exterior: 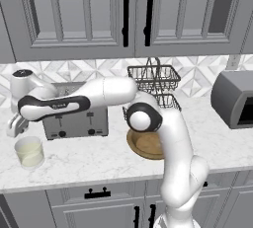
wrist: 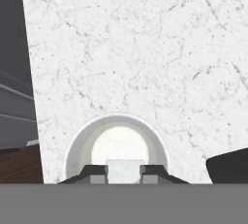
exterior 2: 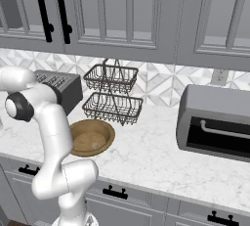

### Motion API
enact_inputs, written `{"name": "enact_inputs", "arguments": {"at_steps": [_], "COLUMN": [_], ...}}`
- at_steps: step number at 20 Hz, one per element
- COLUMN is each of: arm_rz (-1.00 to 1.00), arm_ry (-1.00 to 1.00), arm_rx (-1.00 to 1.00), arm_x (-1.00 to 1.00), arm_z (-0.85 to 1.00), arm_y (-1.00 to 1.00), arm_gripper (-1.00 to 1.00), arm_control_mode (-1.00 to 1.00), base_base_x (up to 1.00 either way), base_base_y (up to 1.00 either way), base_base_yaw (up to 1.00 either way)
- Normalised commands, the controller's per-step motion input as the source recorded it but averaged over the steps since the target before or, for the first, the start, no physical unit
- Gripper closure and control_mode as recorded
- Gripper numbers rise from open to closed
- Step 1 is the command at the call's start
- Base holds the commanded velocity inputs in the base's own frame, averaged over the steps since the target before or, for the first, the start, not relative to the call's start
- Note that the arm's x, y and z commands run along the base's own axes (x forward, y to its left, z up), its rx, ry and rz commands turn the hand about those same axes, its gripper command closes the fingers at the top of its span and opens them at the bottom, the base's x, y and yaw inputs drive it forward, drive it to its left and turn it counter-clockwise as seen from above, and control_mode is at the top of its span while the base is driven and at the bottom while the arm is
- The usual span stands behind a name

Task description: Grab a lemon wedge from the fridge and one ice cube from the ice bowl, and put them in the glass of lemonade.

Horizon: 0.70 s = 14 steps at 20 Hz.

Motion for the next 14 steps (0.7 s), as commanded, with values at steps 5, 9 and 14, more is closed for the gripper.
{"name": "enact_inputs", "arguments": {"at_steps": [5,9,14], "arm_rz": [0.00,0.00,0.00], "arm_ry": [0.00,0.00,0.00], "arm_rx": [0.00,0.01,0.01], "arm_x": [0.00,0.00,0.00], "arm_z": [-0.38,-0.42,-0.19], "arm_y": [0.09,0.08,0.02], "arm_gripper": [1.00,1.00,1.00], "arm_control_mode": [-1.00,-1.00,-1.00], "base_base_x": [0.00,0.00,0.00], "base_base_y": [0.00,0.00,0.00], "base_base_yaw": [0.00,0.00,0.00]}}
